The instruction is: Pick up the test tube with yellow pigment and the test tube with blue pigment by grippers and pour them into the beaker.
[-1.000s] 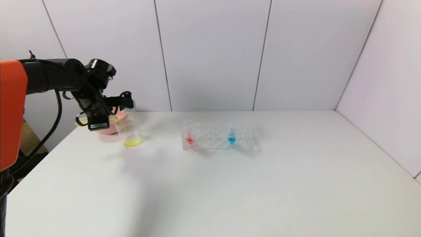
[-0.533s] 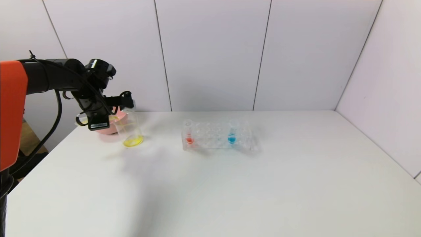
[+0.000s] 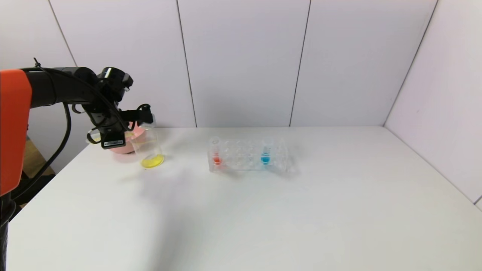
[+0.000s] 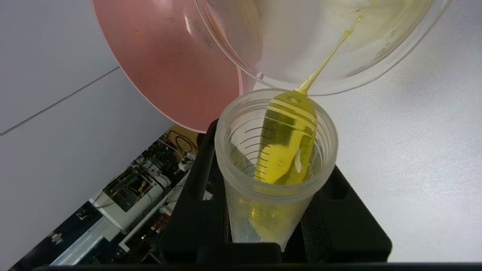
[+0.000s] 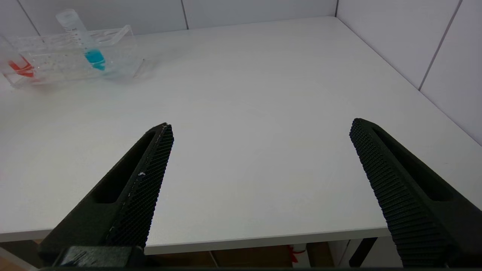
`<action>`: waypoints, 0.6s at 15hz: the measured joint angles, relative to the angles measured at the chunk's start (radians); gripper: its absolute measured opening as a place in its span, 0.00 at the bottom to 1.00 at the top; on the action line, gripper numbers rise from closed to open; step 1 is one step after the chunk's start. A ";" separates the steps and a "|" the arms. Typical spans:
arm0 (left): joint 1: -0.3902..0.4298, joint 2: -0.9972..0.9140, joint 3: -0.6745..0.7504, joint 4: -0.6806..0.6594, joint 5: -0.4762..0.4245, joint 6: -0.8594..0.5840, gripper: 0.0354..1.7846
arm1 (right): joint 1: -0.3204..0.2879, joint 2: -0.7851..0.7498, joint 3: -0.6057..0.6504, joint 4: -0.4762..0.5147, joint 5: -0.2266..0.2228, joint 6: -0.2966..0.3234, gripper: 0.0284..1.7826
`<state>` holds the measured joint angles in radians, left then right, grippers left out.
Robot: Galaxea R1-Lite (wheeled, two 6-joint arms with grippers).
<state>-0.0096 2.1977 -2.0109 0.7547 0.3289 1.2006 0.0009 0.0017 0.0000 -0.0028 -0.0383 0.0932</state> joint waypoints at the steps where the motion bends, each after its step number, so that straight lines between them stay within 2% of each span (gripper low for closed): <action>1: -0.001 0.000 0.000 -0.001 0.002 0.000 0.29 | 0.000 0.000 0.000 0.000 0.000 0.000 0.96; 9: -0.008 0.003 0.000 -0.001 0.027 -0.001 0.29 | 0.000 0.000 0.000 0.000 0.000 0.000 0.96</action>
<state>-0.0172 2.2009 -2.0109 0.7532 0.3560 1.1991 0.0004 0.0017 0.0000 -0.0028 -0.0383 0.0928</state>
